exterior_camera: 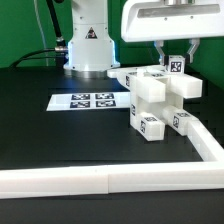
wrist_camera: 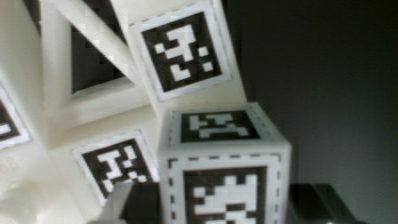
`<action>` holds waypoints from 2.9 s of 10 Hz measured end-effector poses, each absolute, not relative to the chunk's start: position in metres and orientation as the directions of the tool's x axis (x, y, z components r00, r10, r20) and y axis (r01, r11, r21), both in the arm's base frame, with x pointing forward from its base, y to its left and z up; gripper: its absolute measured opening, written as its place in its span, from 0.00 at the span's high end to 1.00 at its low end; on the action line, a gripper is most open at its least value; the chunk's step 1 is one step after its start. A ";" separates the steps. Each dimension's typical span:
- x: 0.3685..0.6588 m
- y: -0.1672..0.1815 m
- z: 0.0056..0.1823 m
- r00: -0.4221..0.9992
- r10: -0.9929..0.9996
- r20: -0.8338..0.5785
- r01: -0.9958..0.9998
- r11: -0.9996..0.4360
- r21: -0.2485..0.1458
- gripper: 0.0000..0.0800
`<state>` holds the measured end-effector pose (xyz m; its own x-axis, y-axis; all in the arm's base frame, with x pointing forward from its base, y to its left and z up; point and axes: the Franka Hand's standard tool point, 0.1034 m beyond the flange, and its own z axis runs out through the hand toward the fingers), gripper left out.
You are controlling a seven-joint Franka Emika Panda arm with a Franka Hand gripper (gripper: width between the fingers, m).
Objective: Assemble chair
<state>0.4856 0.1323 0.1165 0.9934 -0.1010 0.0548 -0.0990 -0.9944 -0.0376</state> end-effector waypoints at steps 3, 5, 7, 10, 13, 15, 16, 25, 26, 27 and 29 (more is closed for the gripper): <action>0.486 0.133 0.117 0.964 -0.264 0.047 -0.261 -0.964 -0.048 0.64; 0.486 0.133 0.117 0.926 -0.377 0.040 -0.374 -0.926 -0.055 0.64; 0.485 0.134 0.117 0.871 -0.490 0.029 -0.488 -0.871 -0.065 0.64; 0.485 0.135 0.117 0.764 -0.645 0.009 -0.643 -0.762 -0.076 0.64; 0.484 0.138 0.116 0.605 -0.796 -0.023 -0.795 -0.601 -0.084 0.64; 0.483 0.141 0.116 0.492 -0.869 -0.046 -0.869 -0.488 -0.085 0.64; 0.483 0.142 0.116 0.429 -0.902 -0.054 -0.902 -0.424 -0.082 0.64; 0.481 0.150 0.118 0.609 -0.792 -0.034 -0.793 -0.607 -0.050 0.19; 0.482 0.152 0.119 0.687 -0.726 -0.020 -0.726 -0.686 -0.046 0.19; 0.483 0.153 0.120 0.759 -0.651 -0.008 -0.651 -0.758 -0.046 0.19; 0.484 0.152 0.121 0.854 -0.520 0.000 -0.520 -0.853 -0.048 0.19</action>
Offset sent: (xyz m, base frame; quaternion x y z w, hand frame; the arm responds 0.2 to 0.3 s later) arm 0.0000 0.0000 0.0000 0.0000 0.0000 0.1938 0.9810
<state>0.4839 0.1521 0.1206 0.8540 -0.5203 -0.0001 -0.5197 -0.8530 -0.0479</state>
